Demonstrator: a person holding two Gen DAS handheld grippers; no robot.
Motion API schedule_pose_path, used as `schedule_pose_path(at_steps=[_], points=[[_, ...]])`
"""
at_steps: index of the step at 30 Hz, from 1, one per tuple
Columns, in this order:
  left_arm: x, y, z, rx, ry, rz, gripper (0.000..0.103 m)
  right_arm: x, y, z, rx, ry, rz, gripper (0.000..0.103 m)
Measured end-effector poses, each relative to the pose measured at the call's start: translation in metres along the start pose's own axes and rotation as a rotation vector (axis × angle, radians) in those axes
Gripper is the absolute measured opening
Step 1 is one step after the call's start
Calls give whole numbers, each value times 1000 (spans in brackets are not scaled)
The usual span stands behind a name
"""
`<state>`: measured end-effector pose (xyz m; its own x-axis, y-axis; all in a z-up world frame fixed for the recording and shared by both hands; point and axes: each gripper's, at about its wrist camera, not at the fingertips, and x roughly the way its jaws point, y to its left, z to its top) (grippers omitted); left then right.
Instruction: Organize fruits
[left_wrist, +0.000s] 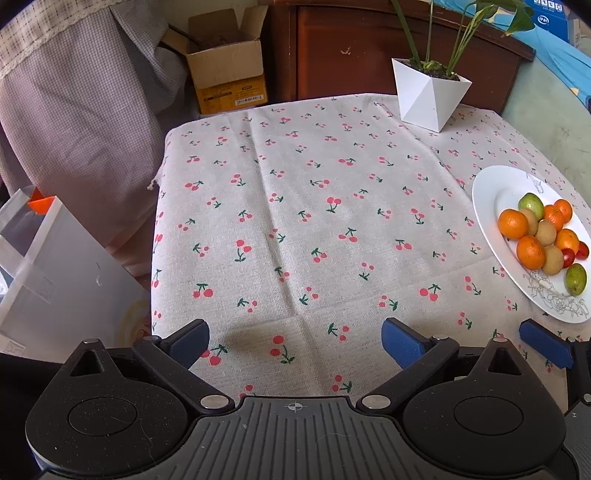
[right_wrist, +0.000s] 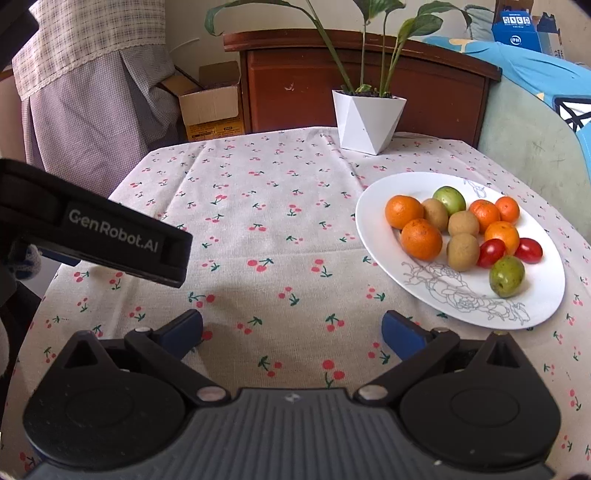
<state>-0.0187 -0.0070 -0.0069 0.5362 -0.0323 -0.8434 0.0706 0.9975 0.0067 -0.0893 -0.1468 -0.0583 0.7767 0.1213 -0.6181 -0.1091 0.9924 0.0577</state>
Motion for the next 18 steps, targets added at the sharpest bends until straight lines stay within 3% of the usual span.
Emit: schedule_pose_path(at_steps=[18], points=[[8, 6, 2, -8, 6, 23, 100, 17, -1, 10, -43, -34, 51, 102]])
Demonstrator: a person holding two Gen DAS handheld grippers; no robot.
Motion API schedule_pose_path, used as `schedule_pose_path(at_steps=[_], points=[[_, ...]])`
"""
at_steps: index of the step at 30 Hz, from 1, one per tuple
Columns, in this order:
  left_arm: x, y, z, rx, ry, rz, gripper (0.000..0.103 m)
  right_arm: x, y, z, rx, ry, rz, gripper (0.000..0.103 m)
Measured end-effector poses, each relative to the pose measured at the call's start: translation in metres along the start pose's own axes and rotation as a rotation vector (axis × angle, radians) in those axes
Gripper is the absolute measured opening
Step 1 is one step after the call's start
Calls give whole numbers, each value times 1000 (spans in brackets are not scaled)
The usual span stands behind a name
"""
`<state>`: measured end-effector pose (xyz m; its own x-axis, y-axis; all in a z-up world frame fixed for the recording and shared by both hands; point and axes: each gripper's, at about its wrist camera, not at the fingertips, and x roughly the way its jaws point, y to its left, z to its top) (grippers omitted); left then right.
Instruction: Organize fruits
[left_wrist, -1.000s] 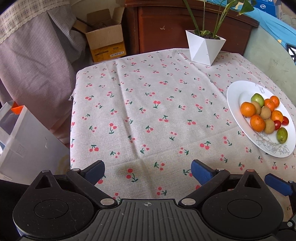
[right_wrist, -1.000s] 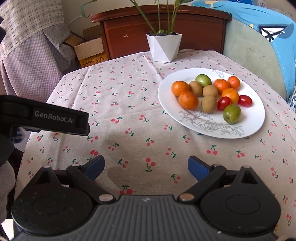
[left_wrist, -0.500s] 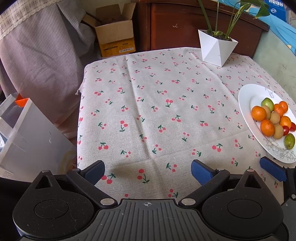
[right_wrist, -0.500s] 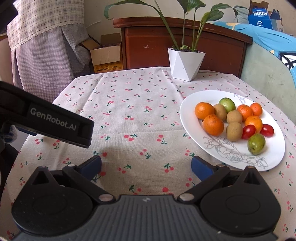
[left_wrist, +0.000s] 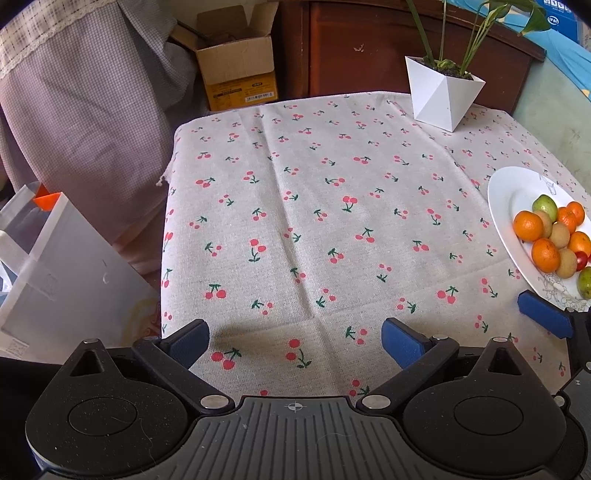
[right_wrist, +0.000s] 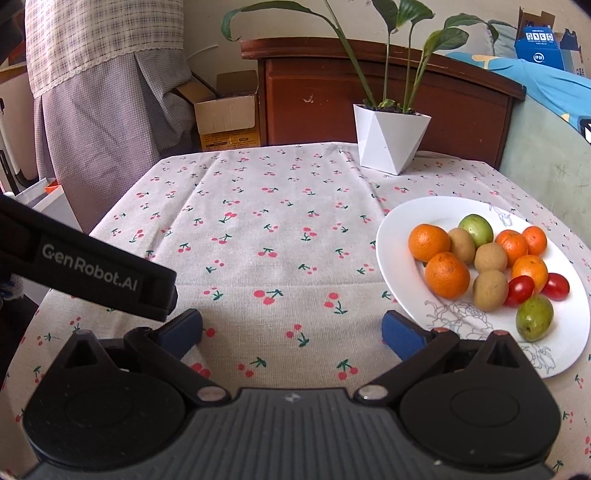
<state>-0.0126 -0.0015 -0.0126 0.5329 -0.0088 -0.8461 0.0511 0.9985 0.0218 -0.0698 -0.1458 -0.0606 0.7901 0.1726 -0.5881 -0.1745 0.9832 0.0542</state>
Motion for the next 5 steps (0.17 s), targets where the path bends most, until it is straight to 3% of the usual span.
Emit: schedule_pose_path(at_steps=[5], points=[[4, 0, 1, 1, 4, -6, 100, 0, 1, 0, -2, 0, -1, 102]])
